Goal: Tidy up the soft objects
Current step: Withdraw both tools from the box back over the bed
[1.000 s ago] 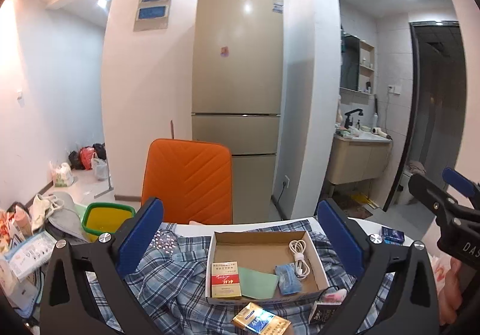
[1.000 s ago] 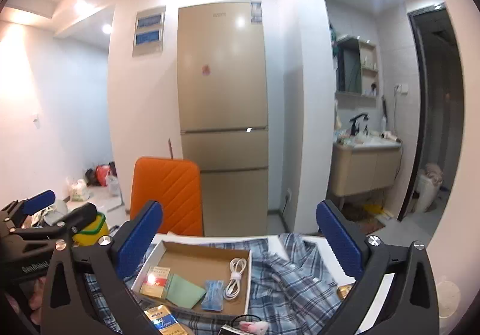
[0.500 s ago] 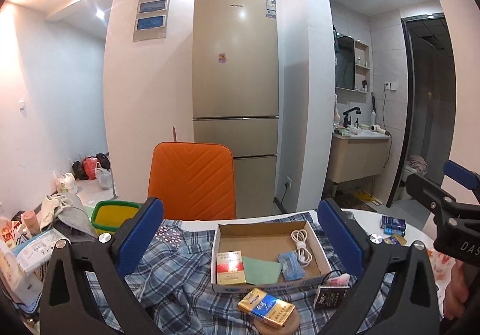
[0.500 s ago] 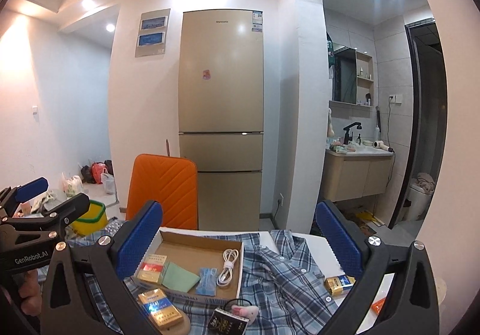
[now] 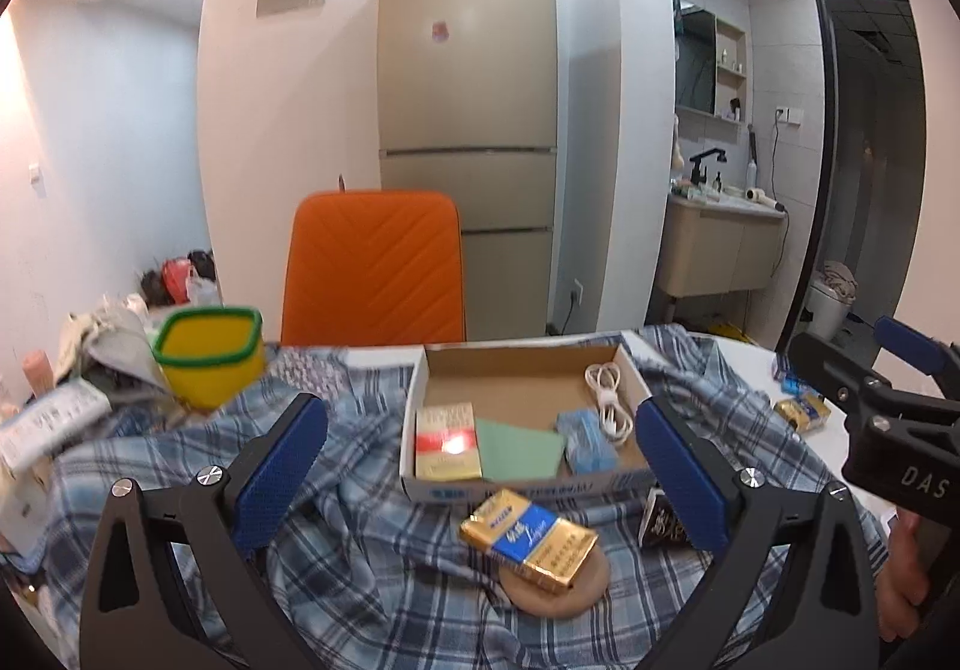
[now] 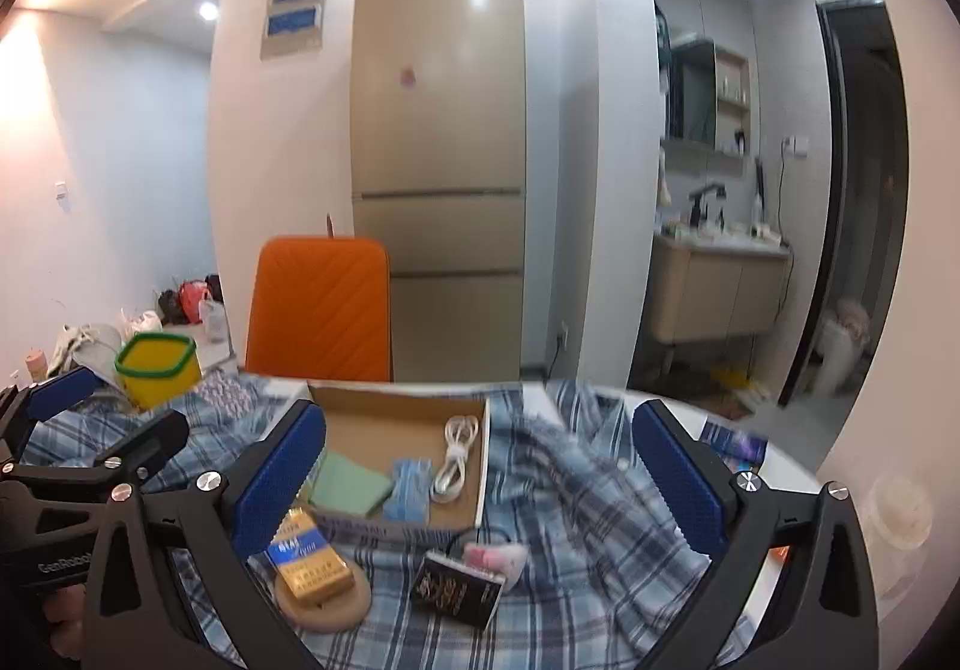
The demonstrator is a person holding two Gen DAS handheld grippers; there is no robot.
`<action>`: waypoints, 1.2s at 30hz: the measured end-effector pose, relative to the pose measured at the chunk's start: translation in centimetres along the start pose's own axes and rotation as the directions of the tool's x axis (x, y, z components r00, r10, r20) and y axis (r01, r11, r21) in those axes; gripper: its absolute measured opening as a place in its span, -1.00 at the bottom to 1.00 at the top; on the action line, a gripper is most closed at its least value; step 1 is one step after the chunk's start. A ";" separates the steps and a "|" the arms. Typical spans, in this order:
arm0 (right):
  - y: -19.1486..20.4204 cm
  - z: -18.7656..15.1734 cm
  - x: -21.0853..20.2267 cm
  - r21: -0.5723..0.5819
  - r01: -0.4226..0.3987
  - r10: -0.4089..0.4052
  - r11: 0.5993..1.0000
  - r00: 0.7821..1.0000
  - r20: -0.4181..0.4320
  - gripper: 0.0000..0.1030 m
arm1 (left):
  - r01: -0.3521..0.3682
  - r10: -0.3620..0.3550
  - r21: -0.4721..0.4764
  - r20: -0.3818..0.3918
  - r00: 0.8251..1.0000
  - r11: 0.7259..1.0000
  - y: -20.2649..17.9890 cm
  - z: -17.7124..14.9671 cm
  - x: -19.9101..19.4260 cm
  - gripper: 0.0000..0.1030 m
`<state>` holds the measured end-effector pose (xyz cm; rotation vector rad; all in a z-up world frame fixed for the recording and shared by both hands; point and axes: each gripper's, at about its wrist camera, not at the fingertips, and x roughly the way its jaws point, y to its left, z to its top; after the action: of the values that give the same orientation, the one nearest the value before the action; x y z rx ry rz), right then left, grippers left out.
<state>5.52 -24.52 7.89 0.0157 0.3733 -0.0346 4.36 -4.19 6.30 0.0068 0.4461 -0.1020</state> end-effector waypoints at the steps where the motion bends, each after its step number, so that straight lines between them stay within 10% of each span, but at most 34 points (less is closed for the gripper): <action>1: -0.1 -0.3 0.3 0.007 0.001 -0.001 1.000 1.000 -0.009 1.00 | -0.001 0.001 -0.002 -0.009 1.000 1.000 0.1 -0.4 0.3 0.98; 24: -0.4 -7.6 10.1 0.014 0.022 -0.017 1.000 0.951 -0.309 1.00 | 0.000 -0.007 -0.028 -0.274 0.962 1.000 0.8 -6.8 8.2 0.98; 36: -0.6 -10.8 14.8 0.063 0.009 0.024 0.998 0.862 -0.507 0.84 | -0.002 -0.003 -0.016 -0.288 0.958 1.000 0.8 -6.8 8.6 0.98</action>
<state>15.30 -25.32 -7.53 0.0911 0.9042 -0.0345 9.17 -4.01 -3.57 0.0059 0.7389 -0.0984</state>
